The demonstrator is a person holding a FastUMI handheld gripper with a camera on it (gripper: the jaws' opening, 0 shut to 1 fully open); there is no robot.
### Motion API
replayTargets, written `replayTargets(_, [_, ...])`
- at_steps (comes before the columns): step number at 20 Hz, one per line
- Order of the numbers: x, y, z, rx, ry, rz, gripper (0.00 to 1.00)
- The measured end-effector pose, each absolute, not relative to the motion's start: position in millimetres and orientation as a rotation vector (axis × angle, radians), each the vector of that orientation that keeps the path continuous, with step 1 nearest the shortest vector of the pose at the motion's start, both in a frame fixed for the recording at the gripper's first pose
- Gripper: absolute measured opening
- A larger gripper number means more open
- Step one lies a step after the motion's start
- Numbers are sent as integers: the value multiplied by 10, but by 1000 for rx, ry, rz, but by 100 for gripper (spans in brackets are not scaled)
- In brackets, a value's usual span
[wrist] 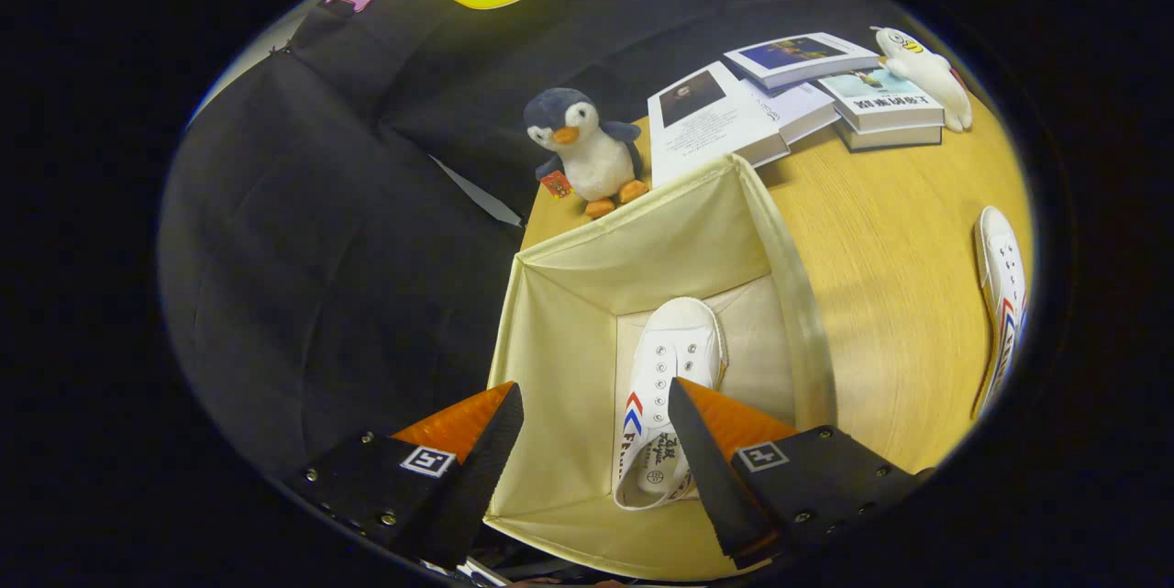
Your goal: Open the storage box then place both shoes into the box .Put the left shoe in first, then the right shoe, with the right side of both shoes facing outward in a uniform manner.
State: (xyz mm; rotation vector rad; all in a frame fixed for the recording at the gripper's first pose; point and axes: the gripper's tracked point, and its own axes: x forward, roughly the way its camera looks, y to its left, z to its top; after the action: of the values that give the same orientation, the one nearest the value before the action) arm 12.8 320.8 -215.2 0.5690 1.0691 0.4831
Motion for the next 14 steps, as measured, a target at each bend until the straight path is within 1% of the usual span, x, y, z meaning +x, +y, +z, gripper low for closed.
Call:
replayTargets(2, [165,3055,-2007,551,1025,487,96])
replayTargets(7, [304,2446,-1778,433,914,434,96])
replayTargets(14, [335,1577,-1807,366,877,314,96])
